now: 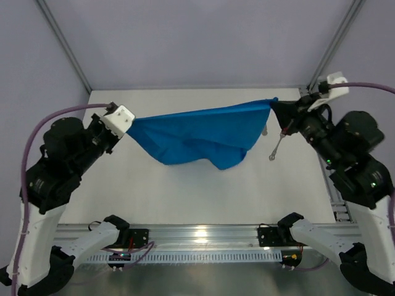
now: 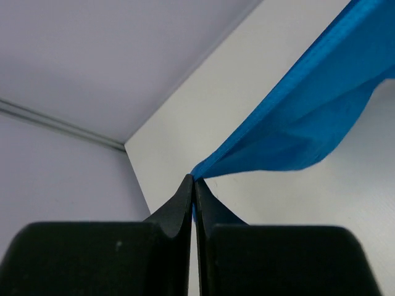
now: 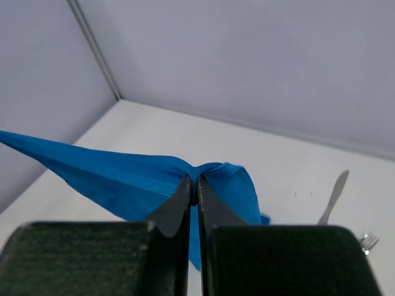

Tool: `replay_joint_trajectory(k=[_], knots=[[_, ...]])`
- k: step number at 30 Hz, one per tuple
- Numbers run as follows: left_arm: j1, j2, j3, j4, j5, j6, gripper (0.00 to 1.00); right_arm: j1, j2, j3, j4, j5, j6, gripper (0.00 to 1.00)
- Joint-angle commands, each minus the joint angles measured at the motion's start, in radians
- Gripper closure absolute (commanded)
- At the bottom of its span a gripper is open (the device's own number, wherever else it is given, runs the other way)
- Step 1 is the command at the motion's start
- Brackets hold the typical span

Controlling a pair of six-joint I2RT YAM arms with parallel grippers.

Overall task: Fold the napkin into a case and place the utensils inside
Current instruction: Flatten out the crumpled napkin at the center of the board.

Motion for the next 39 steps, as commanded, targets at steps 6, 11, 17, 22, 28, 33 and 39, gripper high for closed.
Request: replay_joint_trajectory(k=[6, 11, 17, 22, 28, 33, 39], knots=[[0.007, -0.005, 0.303, -0.263, 0.086, 0.035, 1.0, -0.011, -0.003, 0.217, -0.262, -0.112, -0.057, 0.96], [0.007, 0.099, 0.278, -0.16, -0.018, 0.062, 1.0, -0.011, 0.089, 0.223, -0.189, -0.023, -0.056, 0.96], [0.091, 0.355, 0.303, 0.051, -0.054, 0.138, 1.0, -0.091, 0.437, 0.469, -0.075, -0.075, -0.099, 0.96], [0.286, 0.622, 0.563, 0.145, 0.012, 0.069, 1.0, -0.216, 0.785, 0.79, -0.049, -0.185, -0.025, 0.96], [0.351, 0.906, 0.913, 0.196, -0.011, 0.046, 1.0, -0.313, 1.002, 1.01, 0.107, -0.221, 0.108, 0.96], [0.351, 0.919, 0.94, 0.264, 0.031, 0.033, 1.0, -0.324, 0.979, 1.004, 0.202, -0.218, 0.124, 0.96], [0.351, 0.813, 0.772, 0.329, 0.048, 0.07, 1.0, -0.324, 0.901, 0.916, 0.192, -0.225, 0.052, 0.96]])
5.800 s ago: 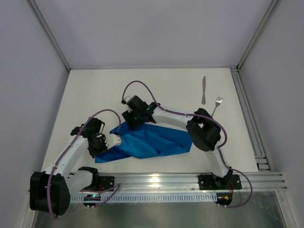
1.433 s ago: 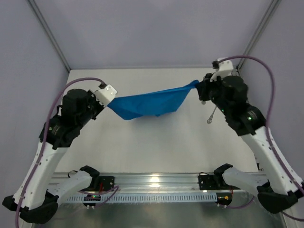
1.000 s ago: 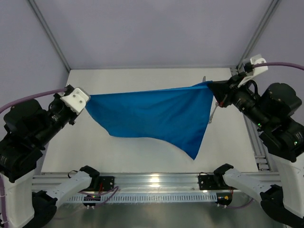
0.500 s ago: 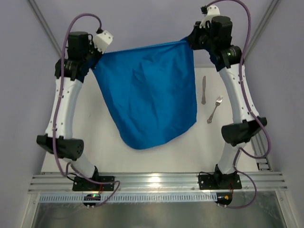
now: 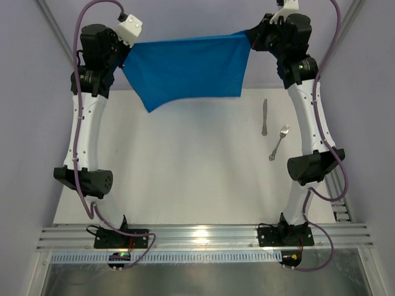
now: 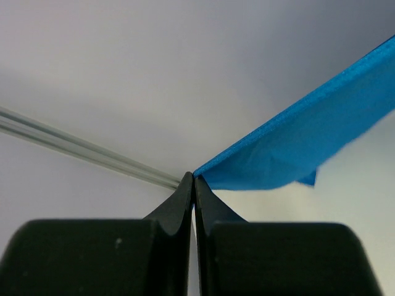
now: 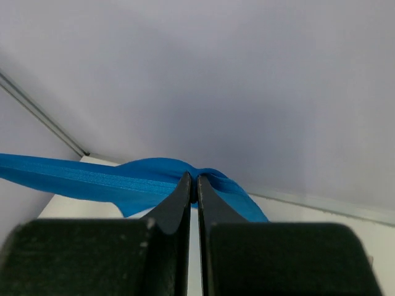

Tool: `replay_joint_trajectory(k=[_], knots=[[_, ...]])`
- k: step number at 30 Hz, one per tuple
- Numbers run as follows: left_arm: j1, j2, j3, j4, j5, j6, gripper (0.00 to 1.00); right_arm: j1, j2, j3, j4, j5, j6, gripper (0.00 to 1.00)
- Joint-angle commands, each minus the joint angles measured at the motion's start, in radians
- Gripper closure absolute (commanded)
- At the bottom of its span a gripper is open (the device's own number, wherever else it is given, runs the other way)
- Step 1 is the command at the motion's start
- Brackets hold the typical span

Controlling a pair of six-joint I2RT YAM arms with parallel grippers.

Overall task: Fold the napkin into a case and place the utensils inside
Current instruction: Flatten out the crumpled napkin at the center of the board.

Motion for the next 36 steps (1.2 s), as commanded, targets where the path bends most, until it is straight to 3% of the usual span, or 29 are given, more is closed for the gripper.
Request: replay_joint_trajectory(k=[1, 4, 7, 13, 19, 27, 32, 36], knots=[[0.028, -0.107, -0.088, 0.095, -0.041, 0.026, 1.0, -0.028, -0.136, -0.103, 0.069, 0.041, -0.059, 0.96], [0.028, -0.183, -0.243, 0.111, 0.0, 0.043, 1.0, -0.028, -0.251, -0.271, 0.087, 0.032, -0.077, 0.96], [0.027, -0.284, -0.452, 0.127, 0.029, 0.066, 1.0, -0.025, -0.398, -0.633, 0.128, 0.049, -0.082, 0.96], [0.027, -0.481, -0.81, 0.067, 0.15, 0.114, 1.0, 0.008, -0.63, -1.167, 0.132, 0.115, -0.08, 0.96], [0.025, -0.682, -1.166, -0.06, 0.255, 0.154, 1.0, 0.1, -0.796, -1.521, 0.052, 0.164, -0.042, 0.96], [0.025, -0.9, -1.514, -0.258, 0.286, 0.243, 1.0, 0.241, -0.934, -1.739, -0.06, 0.216, 0.111, 0.96], [0.025, -0.99, -1.578, -0.434, 0.298, 0.276, 1.0, 0.34, -0.948, -1.804, -0.114, 0.209, 0.191, 0.96], [0.025, -1.042, -1.59, -0.438, 0.292, 0.272, 1.0, 0.369, -0.958, -1.807, -0.138, 0.212, 0.213, 0.96]])
